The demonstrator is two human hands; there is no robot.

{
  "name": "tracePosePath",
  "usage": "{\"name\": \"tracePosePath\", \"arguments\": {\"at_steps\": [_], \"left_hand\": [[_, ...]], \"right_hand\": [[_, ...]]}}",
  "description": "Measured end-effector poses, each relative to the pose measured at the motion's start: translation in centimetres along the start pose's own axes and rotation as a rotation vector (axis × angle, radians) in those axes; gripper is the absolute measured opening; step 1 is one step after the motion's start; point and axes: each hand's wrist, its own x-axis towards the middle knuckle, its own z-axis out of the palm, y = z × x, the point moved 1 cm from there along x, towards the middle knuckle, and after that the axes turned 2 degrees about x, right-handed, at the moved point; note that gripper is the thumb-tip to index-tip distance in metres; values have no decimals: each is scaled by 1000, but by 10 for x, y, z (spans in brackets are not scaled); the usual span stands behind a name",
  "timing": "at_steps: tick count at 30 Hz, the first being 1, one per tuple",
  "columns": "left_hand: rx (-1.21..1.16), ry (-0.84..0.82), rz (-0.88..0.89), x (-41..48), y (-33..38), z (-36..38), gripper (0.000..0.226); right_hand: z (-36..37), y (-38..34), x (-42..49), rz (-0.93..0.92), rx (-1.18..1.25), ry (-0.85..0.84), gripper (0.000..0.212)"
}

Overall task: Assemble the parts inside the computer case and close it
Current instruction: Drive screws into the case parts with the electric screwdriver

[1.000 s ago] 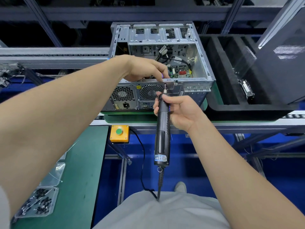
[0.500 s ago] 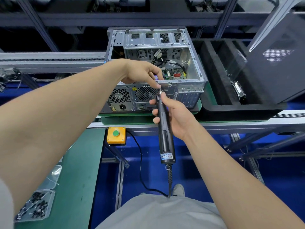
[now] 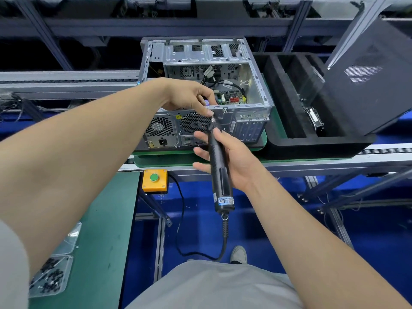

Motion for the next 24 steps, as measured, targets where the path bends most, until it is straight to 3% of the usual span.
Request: {"name": "tracePosePath", "arguments": {"at_steps": [2,5,10,14,19,24], "left_hand": [[15,9,-6,-1,0,0,24],[10,23,-10,-2,0,1,15],[-14,35,-36,-2,2,1,36],[-21,42,-35,-1,2,2,36],[-1,60,-49,3,0,1,36],[7,35,-48,0,2,1,36]], "right_hand": [[2,-1,-1,-1,-64,59,42],[7,-5,-7,-45,-52,31,23],[-1,-4,-20,-113,-71,-56,46],[6,5,-21,-77,-11,-87,49],[5,7,-19,-108,-107,8,79],[2,4,-29,-148,-70,-74,100]]}}
